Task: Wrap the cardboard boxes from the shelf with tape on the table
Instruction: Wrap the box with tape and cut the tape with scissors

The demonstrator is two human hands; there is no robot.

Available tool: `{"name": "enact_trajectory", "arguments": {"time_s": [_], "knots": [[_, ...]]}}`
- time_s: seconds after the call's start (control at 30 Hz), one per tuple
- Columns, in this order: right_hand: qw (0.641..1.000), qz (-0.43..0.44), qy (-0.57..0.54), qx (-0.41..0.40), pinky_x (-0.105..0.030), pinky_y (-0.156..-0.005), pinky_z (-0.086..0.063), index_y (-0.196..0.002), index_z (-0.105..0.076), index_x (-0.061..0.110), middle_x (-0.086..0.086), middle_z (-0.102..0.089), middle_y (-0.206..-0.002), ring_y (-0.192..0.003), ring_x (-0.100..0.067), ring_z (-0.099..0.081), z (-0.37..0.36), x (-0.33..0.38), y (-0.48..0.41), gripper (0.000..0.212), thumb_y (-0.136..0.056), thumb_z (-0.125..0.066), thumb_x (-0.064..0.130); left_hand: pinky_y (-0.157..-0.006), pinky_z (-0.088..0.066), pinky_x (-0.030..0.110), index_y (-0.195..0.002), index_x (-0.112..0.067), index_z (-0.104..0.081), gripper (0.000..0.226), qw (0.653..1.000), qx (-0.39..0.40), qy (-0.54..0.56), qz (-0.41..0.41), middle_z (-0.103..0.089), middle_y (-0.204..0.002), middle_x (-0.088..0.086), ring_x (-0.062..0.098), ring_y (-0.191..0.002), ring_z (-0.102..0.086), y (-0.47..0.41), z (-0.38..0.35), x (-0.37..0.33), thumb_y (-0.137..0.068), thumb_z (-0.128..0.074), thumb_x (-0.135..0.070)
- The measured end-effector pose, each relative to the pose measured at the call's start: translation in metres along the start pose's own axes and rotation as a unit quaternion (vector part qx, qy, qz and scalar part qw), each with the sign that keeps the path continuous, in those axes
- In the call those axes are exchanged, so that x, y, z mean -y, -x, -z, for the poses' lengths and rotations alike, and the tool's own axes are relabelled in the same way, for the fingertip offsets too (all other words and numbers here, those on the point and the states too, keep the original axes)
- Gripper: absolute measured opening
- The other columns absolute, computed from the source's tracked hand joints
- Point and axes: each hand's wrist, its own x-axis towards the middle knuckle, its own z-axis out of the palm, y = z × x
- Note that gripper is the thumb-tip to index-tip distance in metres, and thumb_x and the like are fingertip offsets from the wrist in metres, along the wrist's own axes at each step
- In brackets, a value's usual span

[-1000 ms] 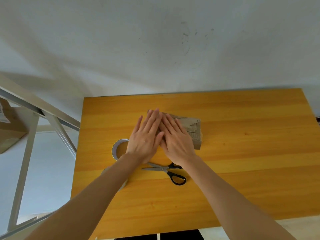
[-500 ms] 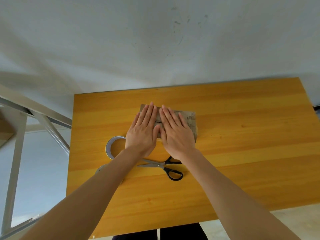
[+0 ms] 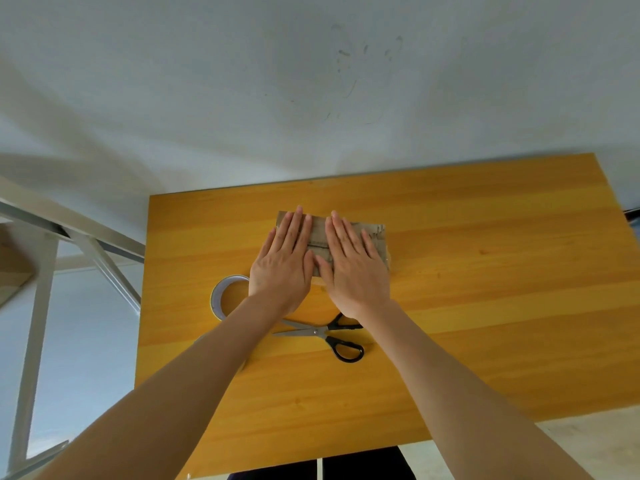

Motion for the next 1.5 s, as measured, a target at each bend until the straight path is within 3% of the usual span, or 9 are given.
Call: {"name": "enact_trajectory", "arguments": {"time_s": [0.37, 0.57, 0.67, 0.73, 0.83, 0.97, 1.23, 1.33, 1.5], "knots": [[1.000, 0.019, 0.002, 0.002, -0.037, -0.121, -0.003, -0.152, 0.004, 0.018, 0.002, 0.010, -0.159, -0.146, -0.013, 0.010, 0.004, -0.023, 0.009, 0.069, -0.094, 0.002, 0.057, -0.119, 0.000, 0.030, -0.147, -0.020, 0.014, 0.058, 1.000, -0.006, 0.010, 0.005, 0.020, -0.154, -0.004, 0.010, -0.142, 0.018, 0.001, -0.001, 0.001, -0.095, 0.003, -0.042], [0.982, -0.136, -0.110, -0.069, -0.039, -0.120, -0.005, -0.153, 0.005, 0.018, -0.004, 0.016, -0.159, -0.147, -0.021, 0.011, 0.004, -0.011, 0.006, 0.074, -0.096, -0.016, 0.060, -0.120, -0.005, 0.037, -0.151, -0.020, 0.003, 0.060, 0.994, 0.009, 0.112, 0.005, 0.017, -0.157, -0.003, 0.013, -0.144, 0.018, 0.001, 0.008, 0.001, -0.099, -0.014, -0.045], [0.930, -0.276, -0.234, -0.067, -0.043, -0.119, -0.011, -0.152, 0.011, 0.016, -0.008, 0.016, -0.159, -0.147, -0.028, 0.009, 0.011, -0.009, -0.002, 0.101, -0.084, -0.035, 0.075, -0.114, -0.018, 0.041, -0.150, -0.026, -0.012, 0.072, 0.913, -0.050, 0.358, 0.187, 0.002, -0.159, -0.003, 0.021, -0.146, -0.002, -0.009, 0.016, -0.005, -0.093, -0.050, -0.045], [0.911, -0.317, -0.258, -0.054, -0.046, -0.117, -0.019, -0.152, 0.009, 0.016, -0.010, 0.008, -0.160, -0.147, -0.029, -0.001, 0.009, -0.008, -0.006, 0.113, -0.076, -0.042, 0.081, -0.105, -0.038, 0.037, -0.149, -0.025, -0.016, 0.088, 0.849, -0.040, 0.446, 0.282, -0.028, -0.152, 0.002, 0.023, -0.138, -0.030, -0.016, 0.017, -0.007, -0.081, -0.063, -0.054], [0.909, -0.327, -0.249, -0.070, -0.049, -0.104, -0.041, -0.151, -0.005, 0.016, -0.009, -0.014, -0.158, -0.142, -0.029, -0.026, 0.005, -0.006, -0.010, 0.114, -0.070, -0.048, 0.083, -0.072, -0.046, 0.023, -0.144, -0.023, -0.026, 0.090, 0.851, -0.024, 0.436, 0.292, -0.056, -0.124, -0.001, 0.018, -0.110, -0.057, -0.020, 0.014, -0.010, -0.073, -0.072, -0.053], [0.899, -0.321, -0.283, -0.091, -0.039, -0.086, -0.051, -0.146, -0.020, 0.014, -0.004, -0.041, -0.145, -0.124, -0.024, -0.048, 0.009, -0.010, -0.012, 0.102, -0.072, -0.061, 0.072, -0.070, -0.043, 0.020, -0.144, -0.021, -0.028, 0.087, 0.853, -0.042, 0.432, 0.290, -0.057, -0.125, 0.000, 0.018, -0.109, -0.057, -0.024, 0.009, -0.008, -0.074, -0.074, -0.048], [0.868, -0.276, -0.405, -0.078, -0.038, -0.095, -0.047, -0.145, -0.024, 0.016, -0.001, -0.046, -0.138, -0.123, -0.019, -0.049, 0.011, -0.023, -0.011, 0.090, -0.078, -0.069, 0.054, -0.064, -0.044, 0.012, -0.143, -0.022, -0.030, 0.068, 0.833, -0.030, 0.483, 0.268, -0.058, -0.117, -0.005, 0.011, -0.100, -0.058, -0.023, 0.010, -0.005, -0.086, -0.062, -0.043], [0.828, -0.259, -0.496, -0.035, -0.039, -0.107, -0.038, -0.149, -0.018, 0.021, 0.000, -0.035, -0.148, -0.133, -0.017, -0.038, 0.013, -0.033, -0.007, 0.085, -0.084, -0.065, 0.049, -0.061, -0.047, 0.010, -0.145, -0.026, -0.031, 0.058, 0.788, -0.004, 0.546, 0.283, -0.059, -0.116, -0.007, 0.009, -0.101, -0.059, -0.021, 0.013, 0.000, -0.093, -0.053, -0.040], [0.782, -0.256, -0.568, -0.016, -0.043, -0.108, -0.039, -0.151, -0.018, 0.026, 0.001, -0.031, -0.152, -0.136, -0.018, -0.035, 0.017, -0.043, -0.001, 0.070, -0.094, -0.054, 0.042, -0.064, -0.053, 0.012, -0.144, -0.027, -0.036, 0.069, 0.764, 0.017, 0.582, 0.277, -0.064, -0.108, -0.014, 0.001, -0.091, -0.064, -0.018, 0.008, 0.010, -0.084, -0.067, -0.038]]}}
